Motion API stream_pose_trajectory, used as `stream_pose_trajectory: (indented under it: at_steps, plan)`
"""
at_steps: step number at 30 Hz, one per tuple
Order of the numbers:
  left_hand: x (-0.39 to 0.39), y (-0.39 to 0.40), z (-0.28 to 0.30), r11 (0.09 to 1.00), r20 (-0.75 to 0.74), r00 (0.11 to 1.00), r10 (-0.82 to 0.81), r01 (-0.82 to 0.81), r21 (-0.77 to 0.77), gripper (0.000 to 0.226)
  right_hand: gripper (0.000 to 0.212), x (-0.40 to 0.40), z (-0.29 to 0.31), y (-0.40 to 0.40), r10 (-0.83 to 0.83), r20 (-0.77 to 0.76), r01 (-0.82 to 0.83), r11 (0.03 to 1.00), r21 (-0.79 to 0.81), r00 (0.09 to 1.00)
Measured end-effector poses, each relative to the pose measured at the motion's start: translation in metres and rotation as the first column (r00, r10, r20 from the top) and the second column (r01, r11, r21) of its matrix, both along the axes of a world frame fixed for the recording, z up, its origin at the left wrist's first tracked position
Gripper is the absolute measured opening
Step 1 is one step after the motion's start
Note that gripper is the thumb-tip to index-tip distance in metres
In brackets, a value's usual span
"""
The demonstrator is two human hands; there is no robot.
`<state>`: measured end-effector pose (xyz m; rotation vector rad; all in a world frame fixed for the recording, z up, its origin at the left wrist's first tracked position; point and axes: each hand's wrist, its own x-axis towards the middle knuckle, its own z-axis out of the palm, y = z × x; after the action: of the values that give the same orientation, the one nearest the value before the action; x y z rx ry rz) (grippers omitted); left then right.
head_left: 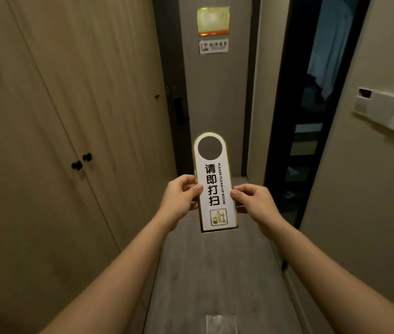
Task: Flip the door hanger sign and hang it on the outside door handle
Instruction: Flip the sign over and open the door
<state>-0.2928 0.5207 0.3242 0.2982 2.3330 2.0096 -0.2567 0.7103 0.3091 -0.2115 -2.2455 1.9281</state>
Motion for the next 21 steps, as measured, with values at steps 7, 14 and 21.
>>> stream_pose_trajectory:
  at_steps: [7,14,21]
  plan:
    - [-0.013,0.042,0.020,1.000,-0.037,0.999,0.017,-0.016,0.022,0.012,0.015,-0.022,0.020,0.046,0.041,-0.056,-0.041,0.999,0.014,0.998]
    - [-0.055,0.057,0.030,0.999,-0.046,0.998,0.030,-0.029,0.019,0.011,0.015,-0.070,0.027,0.062,0.079,-0.057,-0.078,0.997,0.020,0.995]
    - [-0.147,0.047,0.025,0.999,-0.051,0.998,0.030,-0.029,0.033,0.010,0.014,-0.166,0.022,0.053,0.072,-0.051,-0.070,0.997,0.031,0.996]
